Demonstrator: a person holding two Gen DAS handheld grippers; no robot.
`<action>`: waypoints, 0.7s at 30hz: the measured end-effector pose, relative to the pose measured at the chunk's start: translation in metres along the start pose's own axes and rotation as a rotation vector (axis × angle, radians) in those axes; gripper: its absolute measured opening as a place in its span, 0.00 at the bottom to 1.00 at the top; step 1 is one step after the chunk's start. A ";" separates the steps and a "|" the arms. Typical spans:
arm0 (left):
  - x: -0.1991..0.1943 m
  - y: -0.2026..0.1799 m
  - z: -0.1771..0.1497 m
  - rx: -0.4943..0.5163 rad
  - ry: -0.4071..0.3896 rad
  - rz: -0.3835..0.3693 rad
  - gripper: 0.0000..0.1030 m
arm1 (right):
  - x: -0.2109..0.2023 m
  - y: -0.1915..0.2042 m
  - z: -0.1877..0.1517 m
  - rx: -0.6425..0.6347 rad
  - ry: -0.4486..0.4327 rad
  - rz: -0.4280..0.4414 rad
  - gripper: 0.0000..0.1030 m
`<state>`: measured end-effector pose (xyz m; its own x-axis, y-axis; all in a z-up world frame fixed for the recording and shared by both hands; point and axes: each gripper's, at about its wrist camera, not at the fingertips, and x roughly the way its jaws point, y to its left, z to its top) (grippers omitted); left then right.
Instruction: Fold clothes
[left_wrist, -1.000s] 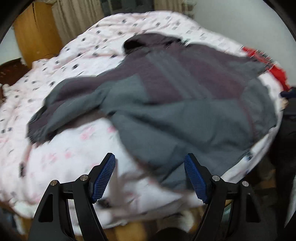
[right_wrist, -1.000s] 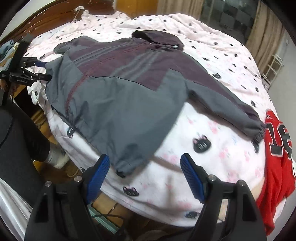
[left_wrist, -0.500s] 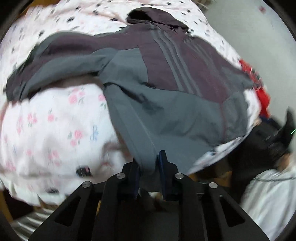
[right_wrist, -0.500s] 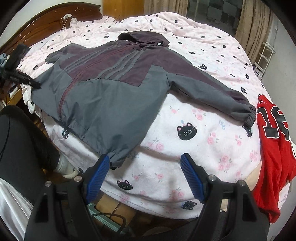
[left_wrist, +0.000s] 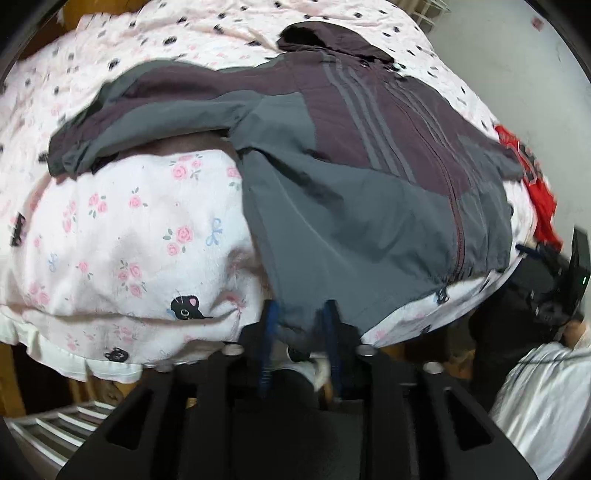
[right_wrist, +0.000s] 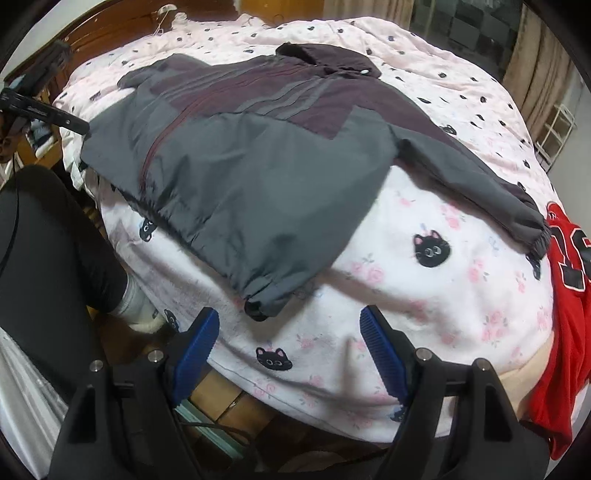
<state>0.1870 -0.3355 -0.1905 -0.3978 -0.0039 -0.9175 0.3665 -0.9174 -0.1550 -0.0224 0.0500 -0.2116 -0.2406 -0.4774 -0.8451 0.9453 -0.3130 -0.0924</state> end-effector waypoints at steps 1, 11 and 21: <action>0.001 -0.007 -0.003 0.029 0.001 0.013 0.42 | 0.003 0.002 0.000 -0.004 -0.001 -0.004 0.78; 0.046 -0.057 -0.030 0.269 0.105 0.262 0.43 | 0.021 0.012 0.004 -0.025 -0.016 -0.062 0.78; 0.060 -0.053 -0.010 0.217 0.048 0.441 0.43 | 0.029 -0.001 0.003 0.036 0.003 -0.042 0.78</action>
